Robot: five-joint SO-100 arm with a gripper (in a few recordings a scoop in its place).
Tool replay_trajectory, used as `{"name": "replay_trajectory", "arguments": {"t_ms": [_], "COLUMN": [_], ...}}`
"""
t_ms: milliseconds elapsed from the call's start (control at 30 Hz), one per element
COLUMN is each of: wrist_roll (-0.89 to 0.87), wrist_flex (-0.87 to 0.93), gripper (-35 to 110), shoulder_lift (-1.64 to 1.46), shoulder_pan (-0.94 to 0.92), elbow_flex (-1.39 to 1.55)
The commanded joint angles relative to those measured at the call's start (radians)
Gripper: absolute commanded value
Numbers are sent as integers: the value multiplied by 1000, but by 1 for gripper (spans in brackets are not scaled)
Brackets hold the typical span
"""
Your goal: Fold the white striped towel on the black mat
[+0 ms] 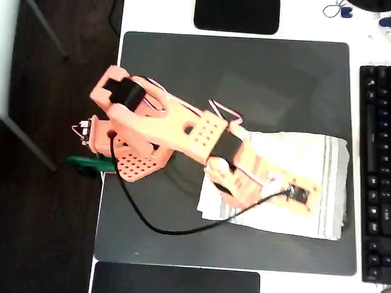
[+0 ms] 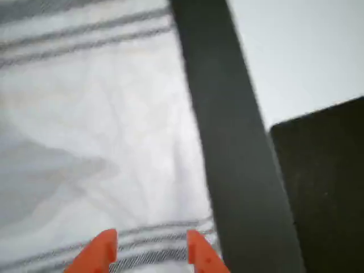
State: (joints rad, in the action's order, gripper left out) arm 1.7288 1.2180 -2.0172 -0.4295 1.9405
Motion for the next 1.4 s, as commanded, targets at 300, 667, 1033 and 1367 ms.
{"name": "replay_trajectory", "arguments": {"t_ms": [300,667,1033,1367], "wrist_roll": [-193,-325,-261,-287], "wrist_flex": [149,-184,-20,284], "gripper": [10,6,6,1], "shoulder_lift": [-202,55,-250,-614], "shoulder_pan": [371,584,522,571], "elbow_flex": [252,367,440,486]}}
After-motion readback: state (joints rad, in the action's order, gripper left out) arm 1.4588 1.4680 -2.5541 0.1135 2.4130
